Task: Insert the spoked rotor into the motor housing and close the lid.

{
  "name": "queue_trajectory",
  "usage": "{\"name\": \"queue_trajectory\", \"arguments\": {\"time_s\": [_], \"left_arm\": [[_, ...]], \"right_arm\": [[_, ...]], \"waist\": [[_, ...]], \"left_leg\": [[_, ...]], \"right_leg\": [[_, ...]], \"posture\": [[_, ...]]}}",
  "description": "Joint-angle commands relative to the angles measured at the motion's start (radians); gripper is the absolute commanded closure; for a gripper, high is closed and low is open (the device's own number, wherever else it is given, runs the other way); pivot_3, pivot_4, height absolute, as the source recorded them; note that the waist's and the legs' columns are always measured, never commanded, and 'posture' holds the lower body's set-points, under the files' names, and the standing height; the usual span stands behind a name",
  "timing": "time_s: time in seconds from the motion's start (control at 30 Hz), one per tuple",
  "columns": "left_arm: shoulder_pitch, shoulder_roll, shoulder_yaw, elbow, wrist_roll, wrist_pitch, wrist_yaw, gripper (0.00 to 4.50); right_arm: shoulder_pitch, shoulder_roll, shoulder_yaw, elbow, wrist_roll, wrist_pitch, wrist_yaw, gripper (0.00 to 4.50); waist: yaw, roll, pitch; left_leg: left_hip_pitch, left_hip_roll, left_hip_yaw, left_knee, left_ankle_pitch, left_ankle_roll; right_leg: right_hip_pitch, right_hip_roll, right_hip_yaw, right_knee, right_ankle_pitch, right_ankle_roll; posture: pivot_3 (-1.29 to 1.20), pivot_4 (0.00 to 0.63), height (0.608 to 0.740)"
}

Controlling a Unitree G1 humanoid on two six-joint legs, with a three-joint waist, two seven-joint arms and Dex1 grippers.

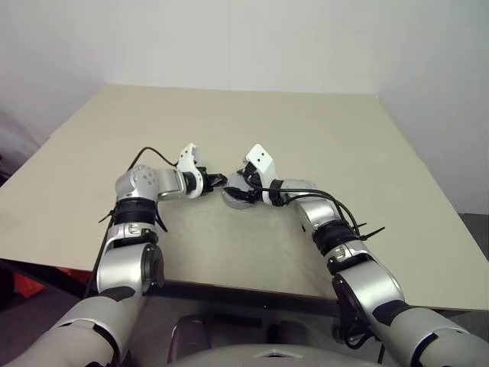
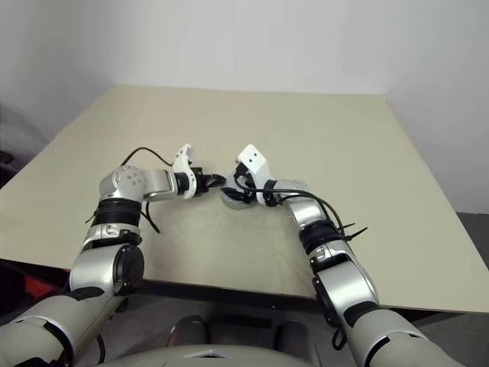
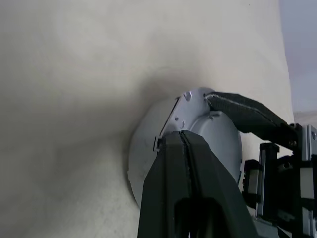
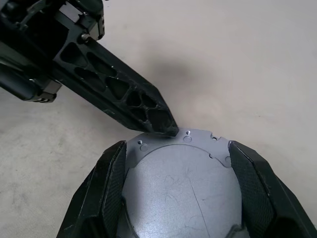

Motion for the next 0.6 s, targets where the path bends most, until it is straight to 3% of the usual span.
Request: {"name": "queue_trajectory", "arguments": {"time_s": [0.03, 0.13, 0.17, 0.27, 0.6], "left_arm": [[0.001, 0.005, -0.005, -0.004, 0.002, 0.041, -0.012, 4.5], [0.005, 0.008, -0.009, -0.017, -0.004, 0.063, -0.036, 4.5], [0.006, 0.008, -0.012, -0.023, -0.008, 0.073, -0.046, 4.5], [0.01, 0.006, -0.017, -0.038, -0.013, 0.097, -0.062, 4.5], [0.005, 0.006, -0.021, -0.047, -0.006, 0.118, -0.095, 4.5]], "right_arm": [[0.009, -0.025, -0.01, 0.016, -0.021, 0.059, -0.013, 0.97], [0.012, -0.022, -0.014, -0.002, -0.026, 0.029, -0.035, 0.09], [0.012, -0.016, -0.023, -0.009, -0.022, 0.015, -0.045, 0.02], [0.009, 0.0, -0.063, -0.056, 0.042, 0.045, -0.003, 0.02], [0.015, -0.019, -0.084, -0.197, 0.132, 0.115, 0.148, 0.02]], "waist": [[0.0, 0.0, 0.0], [0.002, 0.0, 0.0], [0.002, 0.0, 0.0], [0.002, 0.0, 0.0], [0.003, 0.0, 0.001]], "left_leg": [[0.0, 0.0, 0.0, 0.0, 0.0, 0.0], [0.0, 0.0, 0.0, -0.001, 0.0, 0.0], [0.0, 0.0, 0.0, -0.001, 0.0, 0.0], [-0.004, 0.001, 0.0, -0.002, 0.001, 0.001], [-0.015, 0.001, 0.0, -0.001, 0.003, 0.001]], "right_leg": [[0.0, 0.0, 0.0, -0.001, 0.0, 0.0], [0.0, 0.0, 0.0, -0.002, 0.0, 0.0], [0.0, 0.0, 0.0, -0.002, 0.0, 0.0], [-0.001, 0.0, -0.001, -0.004, 0.004, -0.007], [-0.013, 0.0, -0.003, -0.005, 0.004, -0.007]], "posture": [[0.0, 0.0, 0.74], [0.0, 0.0, 0.74], [0.0, 0.0, 0.74], [0.0, 0.0, 0.74], [0.0, 0.0, 0.74]]}}
